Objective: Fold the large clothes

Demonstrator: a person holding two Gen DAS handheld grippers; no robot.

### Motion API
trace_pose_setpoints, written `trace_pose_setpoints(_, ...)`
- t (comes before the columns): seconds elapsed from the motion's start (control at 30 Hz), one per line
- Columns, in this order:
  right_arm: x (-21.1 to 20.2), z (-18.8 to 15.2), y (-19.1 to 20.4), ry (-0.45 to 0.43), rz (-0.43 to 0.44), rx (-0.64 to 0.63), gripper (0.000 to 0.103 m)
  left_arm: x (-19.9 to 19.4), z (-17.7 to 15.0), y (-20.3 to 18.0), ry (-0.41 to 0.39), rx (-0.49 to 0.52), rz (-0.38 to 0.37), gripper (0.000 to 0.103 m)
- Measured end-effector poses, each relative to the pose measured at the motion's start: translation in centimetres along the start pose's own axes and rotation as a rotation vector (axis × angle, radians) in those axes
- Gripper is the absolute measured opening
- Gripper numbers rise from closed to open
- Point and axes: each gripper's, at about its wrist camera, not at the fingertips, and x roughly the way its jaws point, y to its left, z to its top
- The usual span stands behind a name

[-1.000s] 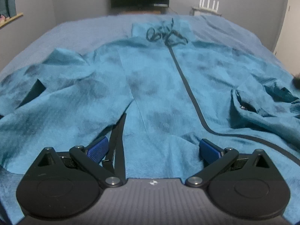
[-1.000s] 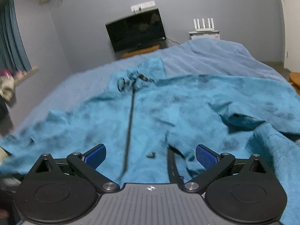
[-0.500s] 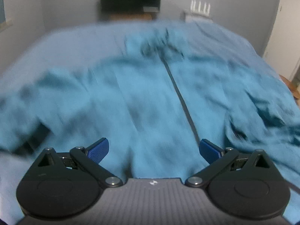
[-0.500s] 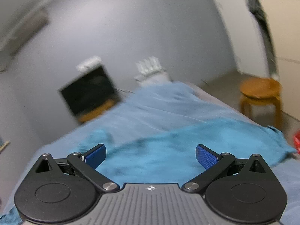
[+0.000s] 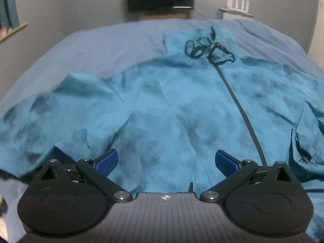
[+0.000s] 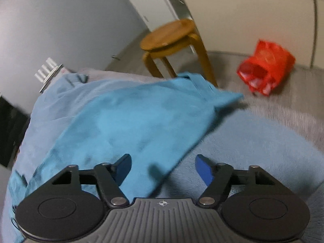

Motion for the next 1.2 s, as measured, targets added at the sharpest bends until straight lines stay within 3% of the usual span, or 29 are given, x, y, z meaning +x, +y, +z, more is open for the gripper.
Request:
trace_pose_setpoints(0.23, 2.7, 0.3, -0.9, -0.063, 0.024, 0.091, 0.069, 1.5, -0.4, 1.5, 0.041, -0.126, -0.04, 0.103)
trace_pose_setpoints(0.33, 4.6, 1.0, -2.1, -0.161, 0.104, 0.187, 0.073, 1.7, -0.5, 1.7, 0.048, -0.144, -0.045, 0.103)
trace_pose_setpoints(0.4, 5.7, 1.1, -3.2, -0.187, 0.124, 0.269, 0.069, 1.9, -0.6, 1.7, 0.052, -0.148, -0.044, 0.103)
trace_pose_setpoints(0.5, 5.6, 1.4, -4.0, -0.212, 0.152, 0.355, 0.043, 1.7, -0.7, 1.7, 0.049, -0.144, -0.042, 0.103)
trace_pose_setpoints(0.53, 5.3, 1.4, -3.9, -0.219, 0.167, 0.357, 0.021, 1.6, -0.7, 1.7, 0.047, -0.142, -0.041, 0.103)
trace_pose_setpoints(0.57, 5.0, 1.6, -3.7, -0.221, 0.191, 0.357, 0.009, 1.6, -0.7, 1.6, 0.046, -0.141, -0.041, 0.103)
trace_pose_setpoints(0.6, 4.4, 1.8, -3.4, -0.232, 0.213, 0.352, 0.008, 1.6, -0.7, 1.7, 0.044, -0.14, -0.042, 0.103)
trace_pose_setpoints(0.77, -0.1, 3.6, 1.2, -0.331, 0.303, 0.208, 0.004, 1.6, -0.8, 1.7, 0.042, -0.139, -0.046, 0.103)
trace_pose_setpoints(0.93, -5.1, 3.8, 11.0, -0.371, 0.488, -0.067, 0.004, 1.2, -0.9, 2.2, 0.029, -0.159, -0.068, 0.103)
trace_pose_setpoints(1.1, -10.2, -0.4, 22.4, -0.383, 0.676, -0.359, 0.004, 0.9, -1.1, 2.7, 0.016, -0.185, -0.089, 0.103)
trace_pose_setpoints(1.2, -12.3, -4.1, 28.2, -0.336, 0.785, -0.482, 0.004, 0.8, -1.2, 3.0, 0.01, -0.197, -0.1, 0.103)
